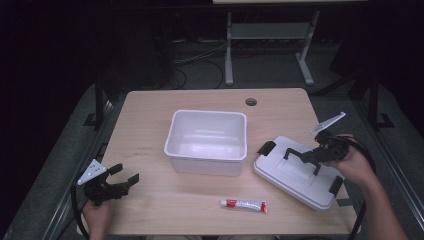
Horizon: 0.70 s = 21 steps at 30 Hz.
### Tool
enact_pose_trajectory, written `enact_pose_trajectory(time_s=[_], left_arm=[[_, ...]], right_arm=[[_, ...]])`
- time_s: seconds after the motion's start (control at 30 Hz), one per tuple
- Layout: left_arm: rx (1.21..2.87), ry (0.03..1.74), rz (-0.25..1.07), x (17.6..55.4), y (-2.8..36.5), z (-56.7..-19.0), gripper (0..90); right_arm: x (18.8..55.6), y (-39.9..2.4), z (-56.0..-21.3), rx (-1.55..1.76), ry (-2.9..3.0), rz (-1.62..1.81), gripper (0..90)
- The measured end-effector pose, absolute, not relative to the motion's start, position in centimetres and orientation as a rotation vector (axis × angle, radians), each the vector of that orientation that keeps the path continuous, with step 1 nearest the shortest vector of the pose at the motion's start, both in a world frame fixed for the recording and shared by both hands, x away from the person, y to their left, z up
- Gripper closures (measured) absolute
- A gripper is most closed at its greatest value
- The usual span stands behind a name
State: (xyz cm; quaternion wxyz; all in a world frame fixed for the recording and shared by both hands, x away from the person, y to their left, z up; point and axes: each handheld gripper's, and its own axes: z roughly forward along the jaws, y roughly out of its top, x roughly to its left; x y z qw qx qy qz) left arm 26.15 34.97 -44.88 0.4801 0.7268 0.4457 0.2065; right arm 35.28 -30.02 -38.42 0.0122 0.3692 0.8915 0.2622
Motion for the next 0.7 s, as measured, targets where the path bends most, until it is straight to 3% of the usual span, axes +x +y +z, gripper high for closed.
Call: enact_pose_trajectory(time_s=[0.7], left_arm=[[1.780,1.087,0.506,26.1,35.1,-44.9,15.9]], right_arm=[[34.9,-29.5,-40.2,1.192,2.766,0.823,79.7]])
